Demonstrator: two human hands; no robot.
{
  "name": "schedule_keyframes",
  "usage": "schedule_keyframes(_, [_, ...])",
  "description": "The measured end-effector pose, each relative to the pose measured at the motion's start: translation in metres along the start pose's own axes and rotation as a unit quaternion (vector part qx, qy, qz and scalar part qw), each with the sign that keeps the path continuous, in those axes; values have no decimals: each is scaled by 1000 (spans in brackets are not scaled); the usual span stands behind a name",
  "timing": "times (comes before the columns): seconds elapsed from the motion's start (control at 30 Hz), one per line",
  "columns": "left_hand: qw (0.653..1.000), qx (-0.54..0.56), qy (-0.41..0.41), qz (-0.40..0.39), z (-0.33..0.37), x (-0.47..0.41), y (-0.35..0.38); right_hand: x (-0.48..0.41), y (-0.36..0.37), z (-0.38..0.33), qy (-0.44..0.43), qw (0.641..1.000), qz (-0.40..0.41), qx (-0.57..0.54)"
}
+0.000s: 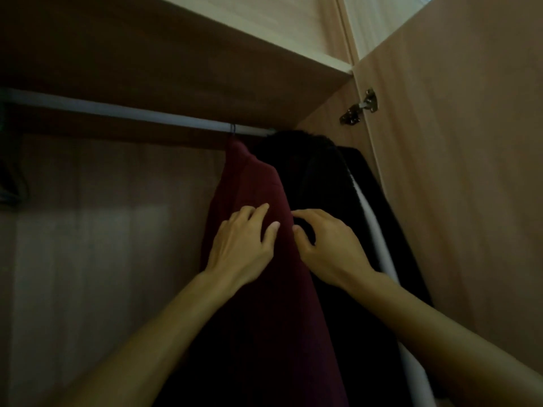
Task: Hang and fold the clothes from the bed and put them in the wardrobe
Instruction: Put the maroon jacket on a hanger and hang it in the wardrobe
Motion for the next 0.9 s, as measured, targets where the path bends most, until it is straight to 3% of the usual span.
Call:
schedule_keyframes(0.4, [995,25,-30,-88,51,132,-11,107,-53,-9,13,996,-90,24])
schedule_keyframes(0.7, [982,88,-32,-166,159,264,-7,226,-170,-9,38,990,-132,44])
schedule_keyframes(0.9, [952,174,-14,-252,257,360,21,358,-267,2,136,975,-131,119])
Point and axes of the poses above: each hand's wrist, its own x-axis away from the middle knuckle, its own y-axis out of the palm, z = x × y, the point moved 7 cm from there along -x, towards the middle knuckle, and after that the axes turned 15 degrees about -y, right-handed, at the moved point
